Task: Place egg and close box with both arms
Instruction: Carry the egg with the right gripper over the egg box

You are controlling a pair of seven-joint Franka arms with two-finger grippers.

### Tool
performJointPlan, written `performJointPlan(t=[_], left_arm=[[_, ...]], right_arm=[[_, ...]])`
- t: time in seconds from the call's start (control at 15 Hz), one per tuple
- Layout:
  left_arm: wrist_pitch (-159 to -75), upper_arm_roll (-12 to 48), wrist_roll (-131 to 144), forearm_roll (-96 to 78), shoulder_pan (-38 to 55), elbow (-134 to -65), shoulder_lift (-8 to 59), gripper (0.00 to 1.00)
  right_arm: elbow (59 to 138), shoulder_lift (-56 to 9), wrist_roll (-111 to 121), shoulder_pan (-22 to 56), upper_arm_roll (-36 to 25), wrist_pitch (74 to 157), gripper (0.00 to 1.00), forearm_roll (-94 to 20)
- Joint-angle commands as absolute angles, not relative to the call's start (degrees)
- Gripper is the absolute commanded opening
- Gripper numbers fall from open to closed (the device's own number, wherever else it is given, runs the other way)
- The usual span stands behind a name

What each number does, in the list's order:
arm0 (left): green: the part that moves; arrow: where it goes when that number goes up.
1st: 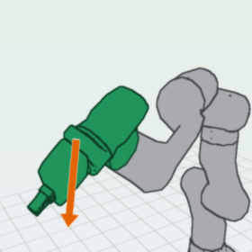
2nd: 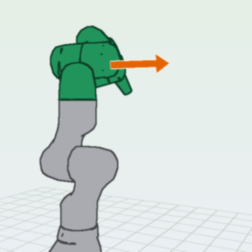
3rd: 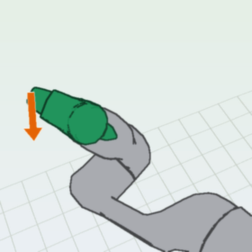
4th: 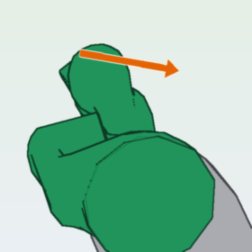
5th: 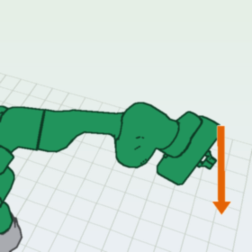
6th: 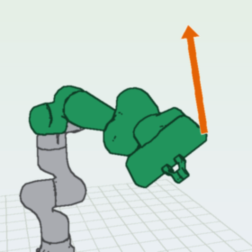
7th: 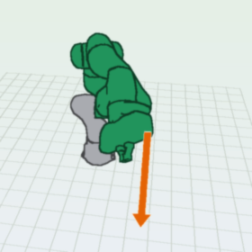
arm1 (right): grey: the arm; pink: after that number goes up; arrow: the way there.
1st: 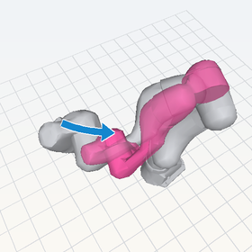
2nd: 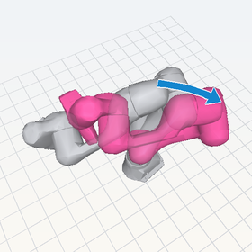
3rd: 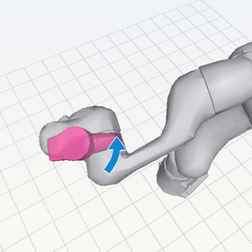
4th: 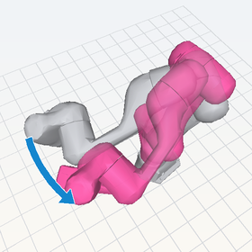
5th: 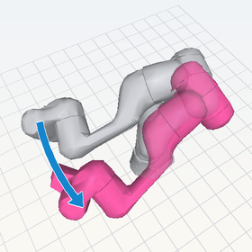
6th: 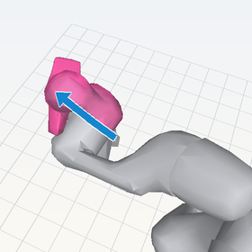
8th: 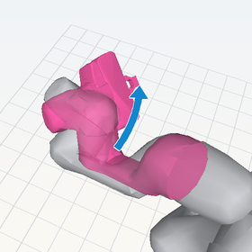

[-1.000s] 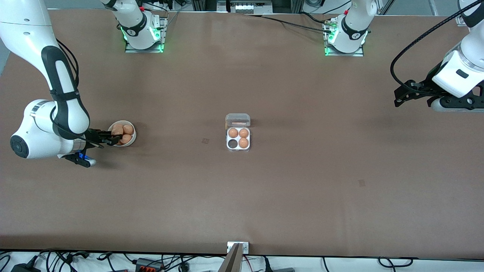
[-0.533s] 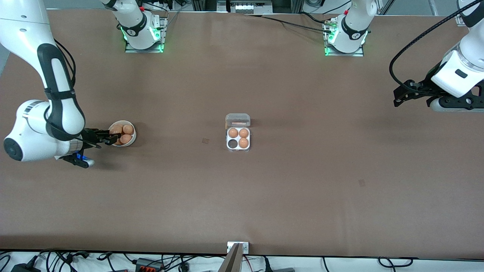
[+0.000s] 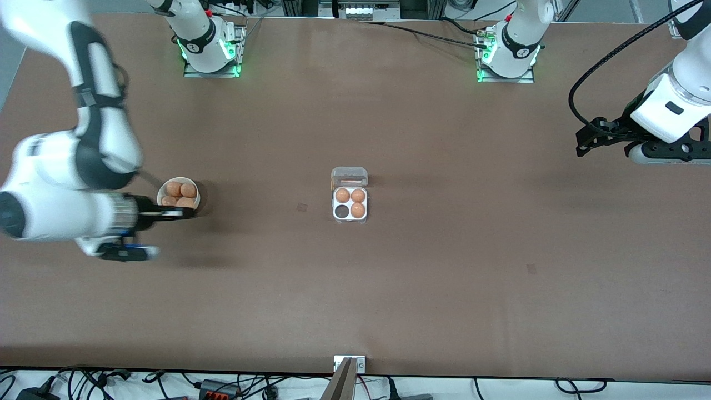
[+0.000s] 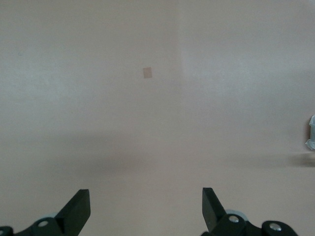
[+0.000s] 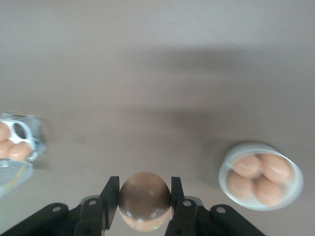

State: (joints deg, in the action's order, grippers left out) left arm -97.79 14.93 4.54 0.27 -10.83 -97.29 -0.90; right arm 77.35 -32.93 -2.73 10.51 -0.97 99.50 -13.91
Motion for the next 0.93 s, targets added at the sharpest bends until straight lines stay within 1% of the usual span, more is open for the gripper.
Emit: performJointPlan(t=[0.0,0.33,0.53,0.87], left_arm=[[-97.5,15.1,5.3,0.1,-10.9,-95.9,-0.2,1.00],[-97.3,15.1,5.3,0.1,-10.8,-95.9,-0.2,1.00],[-97.2,15.1,5.3,0.0,-10.8,-95.9,-0.2,1.00],[-96.9,15.2,5.3,-0.5,-10.7,-95.9,-0.3,1.00]], right_arm=[[77.3,-33.2,-3.0,19.0,-1.8,106.3,0.16,-14.0],[77.8,-35.1,-8.7,27.8,-1.9,117.1,0.16,-13.7],[77.8,-38.1,-15.4,32.4,-2.1,122.8,0.16,-13.7],[77.9,-43.0,-21.0,37.1,-2.5,130.7,0.16,-12.1]])
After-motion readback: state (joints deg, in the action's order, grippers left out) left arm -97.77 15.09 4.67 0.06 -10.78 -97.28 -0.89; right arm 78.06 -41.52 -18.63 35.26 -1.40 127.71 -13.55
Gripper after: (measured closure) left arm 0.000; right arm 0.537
